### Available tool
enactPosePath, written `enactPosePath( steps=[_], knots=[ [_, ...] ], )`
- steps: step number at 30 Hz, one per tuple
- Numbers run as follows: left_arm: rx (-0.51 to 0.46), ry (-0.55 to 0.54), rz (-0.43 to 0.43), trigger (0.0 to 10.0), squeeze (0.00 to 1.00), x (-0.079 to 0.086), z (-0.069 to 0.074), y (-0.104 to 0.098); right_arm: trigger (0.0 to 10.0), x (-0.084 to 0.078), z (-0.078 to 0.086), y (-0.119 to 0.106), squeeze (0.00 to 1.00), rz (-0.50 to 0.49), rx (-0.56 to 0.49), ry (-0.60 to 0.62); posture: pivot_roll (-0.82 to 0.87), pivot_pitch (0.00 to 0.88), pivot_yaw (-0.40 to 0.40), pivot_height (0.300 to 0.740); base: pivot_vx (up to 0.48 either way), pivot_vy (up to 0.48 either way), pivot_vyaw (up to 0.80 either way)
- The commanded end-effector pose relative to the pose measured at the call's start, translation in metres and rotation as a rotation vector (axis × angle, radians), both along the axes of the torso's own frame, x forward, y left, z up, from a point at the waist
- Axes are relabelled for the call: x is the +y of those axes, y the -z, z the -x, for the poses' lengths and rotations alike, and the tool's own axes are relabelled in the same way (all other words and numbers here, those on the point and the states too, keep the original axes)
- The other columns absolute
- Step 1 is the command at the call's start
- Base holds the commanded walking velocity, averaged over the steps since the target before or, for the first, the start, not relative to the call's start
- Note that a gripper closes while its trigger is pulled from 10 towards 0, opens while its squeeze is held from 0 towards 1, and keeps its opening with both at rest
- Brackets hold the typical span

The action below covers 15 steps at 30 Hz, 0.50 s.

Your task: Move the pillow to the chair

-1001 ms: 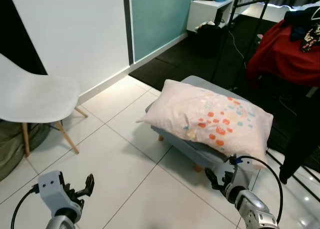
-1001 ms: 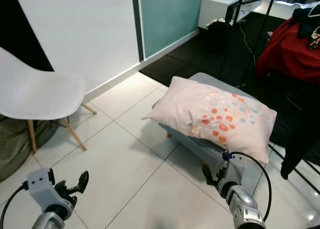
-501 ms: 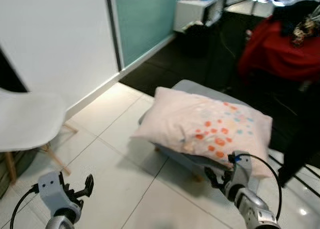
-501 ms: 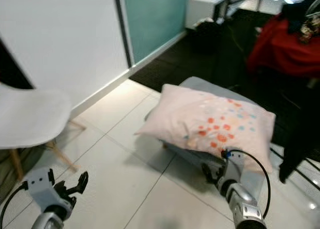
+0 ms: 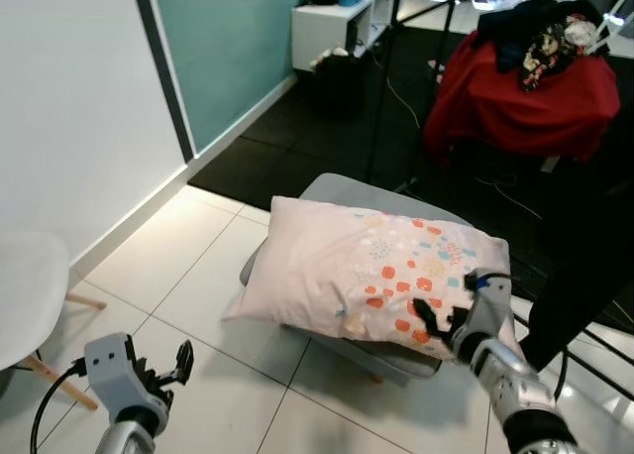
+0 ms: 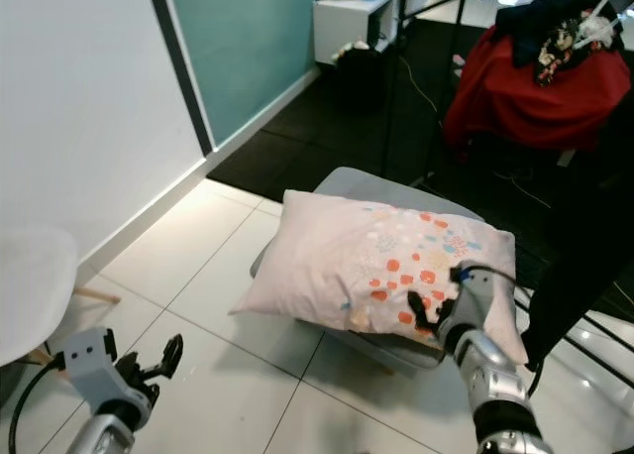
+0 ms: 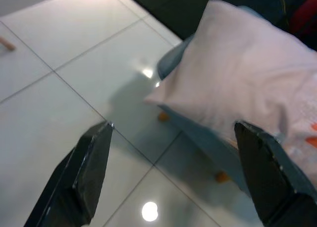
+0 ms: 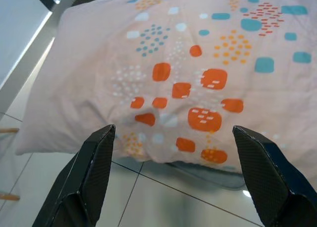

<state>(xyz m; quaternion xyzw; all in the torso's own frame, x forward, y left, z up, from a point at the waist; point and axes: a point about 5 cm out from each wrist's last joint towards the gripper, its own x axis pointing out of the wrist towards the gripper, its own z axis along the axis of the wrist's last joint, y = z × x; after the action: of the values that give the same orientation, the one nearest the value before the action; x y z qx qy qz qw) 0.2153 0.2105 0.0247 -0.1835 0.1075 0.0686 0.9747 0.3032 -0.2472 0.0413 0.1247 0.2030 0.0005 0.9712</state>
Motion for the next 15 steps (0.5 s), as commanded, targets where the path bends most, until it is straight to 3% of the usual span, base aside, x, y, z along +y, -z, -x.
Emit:
enactPosePath(
  steps=[1, 7, 15],
  knots=[
    [0.023, -0.008, -0.019, 10.0, 0.0, 0.004, 0.006, 0.004, 10.0, 0.005, -0.002, 0.002, 0.0, -0.023, 0.016, -0.006, -0.15, 0.093, 0.001, 0.74, 0.319, 0.0, 0.0],
    [0.025, -0.008, -0.021, 10.0, 0.0, 0.004, 0.006, 0.005, 10.0, 0.01, -0.008, -0.003, 0.0, -0.038, 0.022, -0.018, -0.15, 0.079, 0.0, 0.726, 0.317, 0.0, 0.0],
    [0.032, -0.024, -0.009, 10.0, 0.0, 0.004, 0.007, 0.008, 10.0, 0.013, -0.016, -0.009, 0.0, -0.072, 0.029, -0.025, -0.15, 0.053, -0.003, 0.696, 0.0, 0.0, 0.0]
  ],
)
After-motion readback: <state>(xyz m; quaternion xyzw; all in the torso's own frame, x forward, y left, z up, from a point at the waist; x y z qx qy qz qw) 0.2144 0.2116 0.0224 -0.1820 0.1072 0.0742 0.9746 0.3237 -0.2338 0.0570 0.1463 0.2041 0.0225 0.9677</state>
